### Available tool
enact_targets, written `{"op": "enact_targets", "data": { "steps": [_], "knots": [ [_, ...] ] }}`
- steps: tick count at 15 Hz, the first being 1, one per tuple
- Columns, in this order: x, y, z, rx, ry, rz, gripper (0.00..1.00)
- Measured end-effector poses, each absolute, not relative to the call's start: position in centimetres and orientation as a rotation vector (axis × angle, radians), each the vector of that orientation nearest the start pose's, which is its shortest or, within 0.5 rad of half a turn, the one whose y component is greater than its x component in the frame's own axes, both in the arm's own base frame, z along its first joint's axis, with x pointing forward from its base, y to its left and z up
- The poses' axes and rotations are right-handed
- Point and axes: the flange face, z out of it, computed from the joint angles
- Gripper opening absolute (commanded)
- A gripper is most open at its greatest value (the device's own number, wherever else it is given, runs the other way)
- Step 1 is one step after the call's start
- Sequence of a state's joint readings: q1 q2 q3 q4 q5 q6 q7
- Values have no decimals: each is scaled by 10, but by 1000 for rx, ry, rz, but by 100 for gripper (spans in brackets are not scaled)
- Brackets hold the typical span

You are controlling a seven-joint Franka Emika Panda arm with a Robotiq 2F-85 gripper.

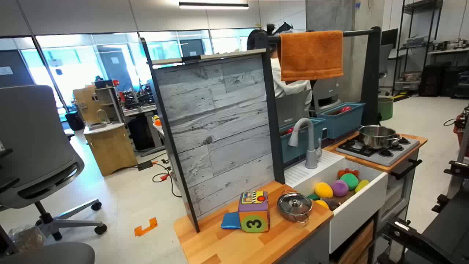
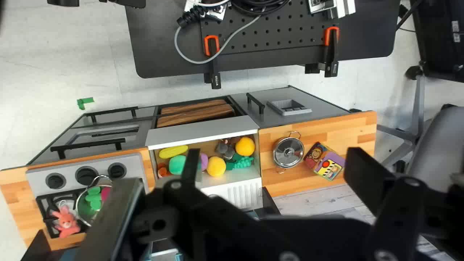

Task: Pick up the purple plush toy from the sink and put it in the pot

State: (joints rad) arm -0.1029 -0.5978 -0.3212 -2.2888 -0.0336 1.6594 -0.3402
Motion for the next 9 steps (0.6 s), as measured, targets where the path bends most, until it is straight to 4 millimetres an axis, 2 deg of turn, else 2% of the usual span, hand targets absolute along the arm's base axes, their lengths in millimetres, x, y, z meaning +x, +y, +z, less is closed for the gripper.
{"op": "enact_targets", "data": {
  "steps": [9],
  "knots": [
    [331,-175,554,-2987,34,-1,100]
  ]
}}
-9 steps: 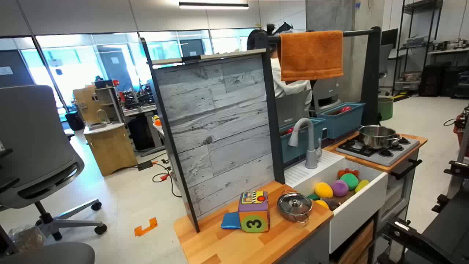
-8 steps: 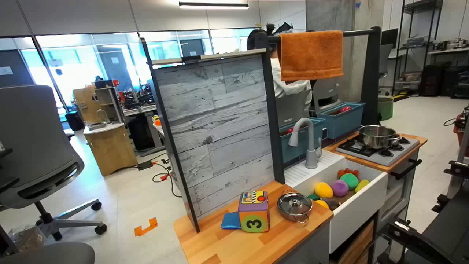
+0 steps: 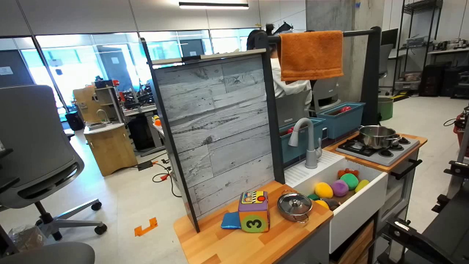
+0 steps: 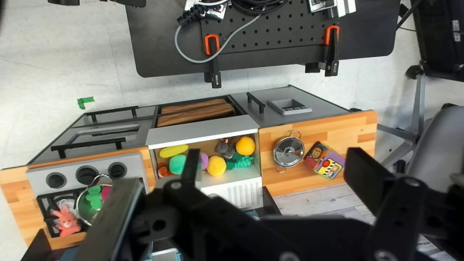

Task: Pick up the purple plush toy from the sink and put it in the pot

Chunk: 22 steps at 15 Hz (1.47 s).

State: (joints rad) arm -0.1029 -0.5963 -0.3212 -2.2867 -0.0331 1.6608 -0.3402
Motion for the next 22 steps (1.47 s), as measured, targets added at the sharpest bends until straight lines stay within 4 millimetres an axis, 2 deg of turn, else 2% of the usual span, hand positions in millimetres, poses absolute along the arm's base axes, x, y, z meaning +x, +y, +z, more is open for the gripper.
{"op": "enact_targets", "data": {
  "steps": [2,4,7,11,14,17,19,22],
  "knots": [
    [337,-176,550,-2987,21,7,100],
    [356,-178,540,-2990,-10,-2,100],
    [408,-179,512,-2980,-39,-12,100],
    [489,-168,457,-2936,-7,-5,100],
    [543,-150,401,-2925,31,35,100],
    [588,-127,333,-2923,115,43,100],
    [609,-113,283,-2928,185,94,100],
    [625,-100,215,-2923,315,183,100]
  ]
}}
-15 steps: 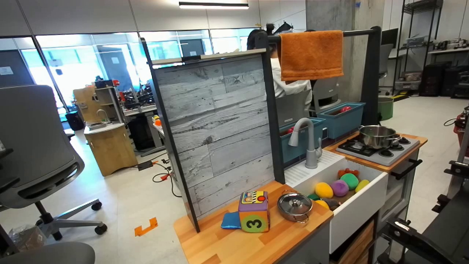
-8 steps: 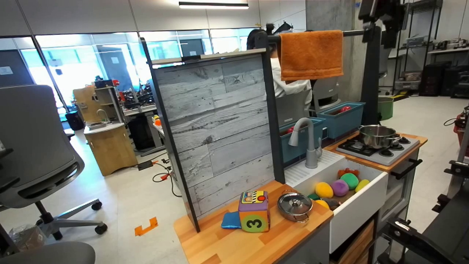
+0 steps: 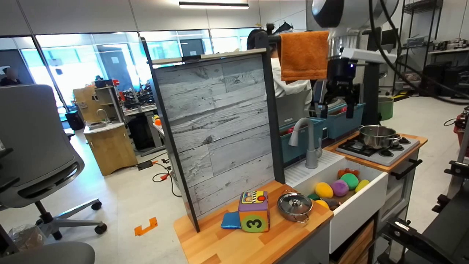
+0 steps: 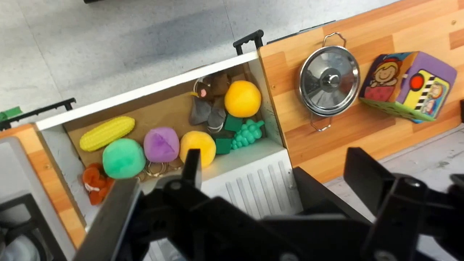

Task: Pick up the purple plush toy from the sink and put it in the pot

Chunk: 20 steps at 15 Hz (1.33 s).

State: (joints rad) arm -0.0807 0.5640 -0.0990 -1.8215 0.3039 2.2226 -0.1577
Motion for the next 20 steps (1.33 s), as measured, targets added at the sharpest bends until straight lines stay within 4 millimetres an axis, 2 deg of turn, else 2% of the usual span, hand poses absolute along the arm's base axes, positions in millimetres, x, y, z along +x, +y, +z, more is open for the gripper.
{"op": "enact_targets", "data": {
  "steps": [3,7,10,14,20],
  "knots": [
    [624,-101,158,-2904,440,300,100],
    [616,-124,104,-2865,677,378,100],
    [633,-140,77,-2798,904,345,100],
    [659,-150,31,-2675,1159,336,100],
    [665,-161,-43,-2519,1433,492,100]
  ]
}}
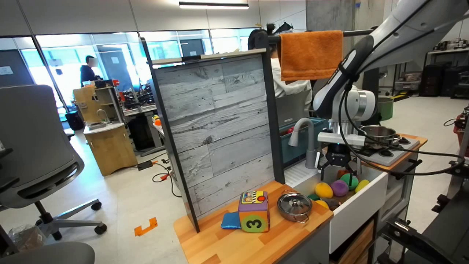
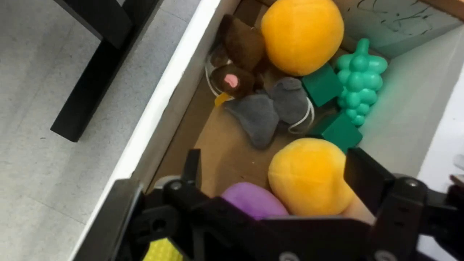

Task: Pick up the purple plush toy from the sink and put it in the pot

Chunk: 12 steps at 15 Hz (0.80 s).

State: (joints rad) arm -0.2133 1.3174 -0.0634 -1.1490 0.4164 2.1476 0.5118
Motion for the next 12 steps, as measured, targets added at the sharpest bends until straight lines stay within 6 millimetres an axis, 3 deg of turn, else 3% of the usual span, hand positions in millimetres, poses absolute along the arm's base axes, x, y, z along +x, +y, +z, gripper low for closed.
{"op": "enact_targets", "data": {
  "steps": [4,12],
  "knots": [
    [664,-181,-72,-2421,1577,565,100],
    [676,-215,-56,-2325,1825,489,100]
  ]
}}
